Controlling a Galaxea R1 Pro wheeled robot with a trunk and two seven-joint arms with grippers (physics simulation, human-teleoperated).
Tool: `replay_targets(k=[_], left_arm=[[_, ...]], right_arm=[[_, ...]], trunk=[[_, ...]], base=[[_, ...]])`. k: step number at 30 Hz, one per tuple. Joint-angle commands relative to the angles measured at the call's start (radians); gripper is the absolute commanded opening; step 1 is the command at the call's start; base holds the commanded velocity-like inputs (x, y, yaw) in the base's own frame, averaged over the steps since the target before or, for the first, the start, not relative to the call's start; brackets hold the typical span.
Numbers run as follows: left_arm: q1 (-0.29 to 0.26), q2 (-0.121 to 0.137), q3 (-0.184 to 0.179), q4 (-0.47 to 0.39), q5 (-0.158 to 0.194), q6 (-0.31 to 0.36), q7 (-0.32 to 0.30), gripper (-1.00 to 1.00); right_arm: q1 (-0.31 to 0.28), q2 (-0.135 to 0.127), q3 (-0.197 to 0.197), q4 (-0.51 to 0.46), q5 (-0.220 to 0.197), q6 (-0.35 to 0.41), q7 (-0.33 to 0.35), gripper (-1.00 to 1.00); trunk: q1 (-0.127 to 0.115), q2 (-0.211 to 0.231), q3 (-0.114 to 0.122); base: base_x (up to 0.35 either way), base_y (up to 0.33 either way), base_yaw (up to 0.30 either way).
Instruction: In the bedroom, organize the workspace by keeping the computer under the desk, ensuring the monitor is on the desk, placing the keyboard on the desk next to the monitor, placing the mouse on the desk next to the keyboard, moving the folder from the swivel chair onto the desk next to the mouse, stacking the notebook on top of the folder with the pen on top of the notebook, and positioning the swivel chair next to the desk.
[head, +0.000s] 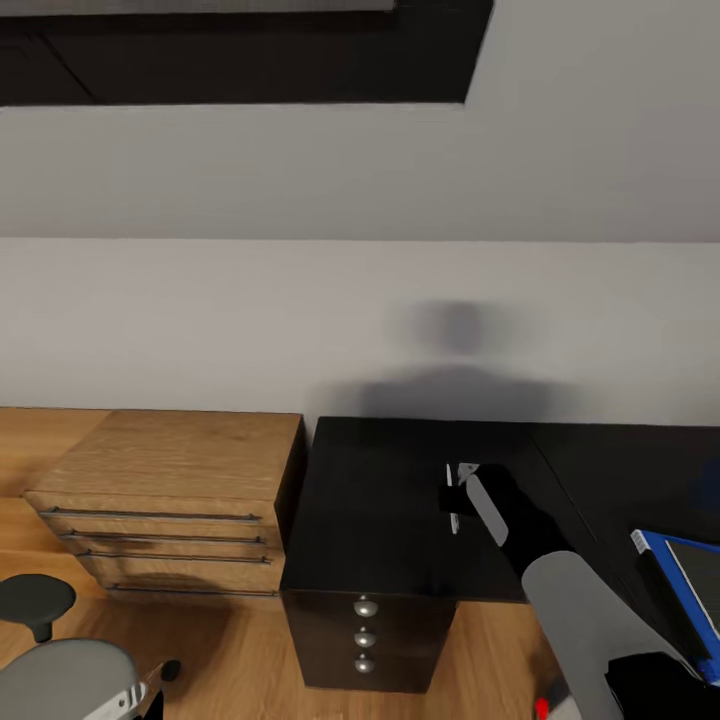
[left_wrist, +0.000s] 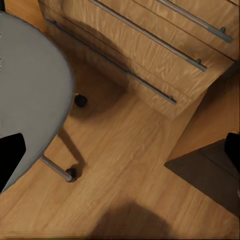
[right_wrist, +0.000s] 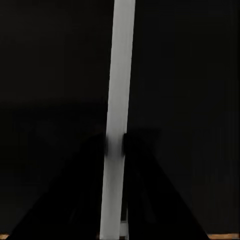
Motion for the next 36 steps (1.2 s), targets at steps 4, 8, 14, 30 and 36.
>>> replay_targets(k=[4, 8, 14, 30, 36], left_arm=[[0.0, 0.0, -0.001, 0.001, 0.008, 0.004, 0.005, 1.0], [0.0, 0.0, -0.001, 0.006, 0.007, 0.004, 0.005, 1.0], [0.0, 0.0, -0.003, 0.016, 0.008, 0.004, 0.004, 1.0], [0.0, 0.003, -0.038, 0.152, -0.033, -0.18, -0.056, 1.0], [0.0, 0.002, -0.042, 0.157, -0.038, -0.184, -0.057, 1.0]], right_arm=[[0.001, 0.001, 0.003, -0.001, -0.012, -0.002, -0.009, -1.0], [0.003, -0.003, 0.001, -0.015, -0.01, -0.005, -0.009, -1.0], [0.004, -0.007, 0.001, -0.019, -0.011, -0.009, -0.009, -1.0], [0.004, -0.129, -0.003, -0.059, -0.015, -0.009, 0.0, -1.0], [0.004, -0.166, -0.004, -0.056, -0.016, -0.009, 0.003, -1.0]], trunk=[[0.0, -0.001, -0.001], [0.0, -0.001, -0.001], [0.0, -0.001, -0.001], [0.0, -0.001, -0.001], [0.0, -0.001, -0.001]], base=[[-0.26, 0.0, -0.028], [-0.06, -0.13, -0.029], [-0.002, -0.283, -0.191], [0.0, -0.088, -0.284], [0.0, -0.001, -0.299]])
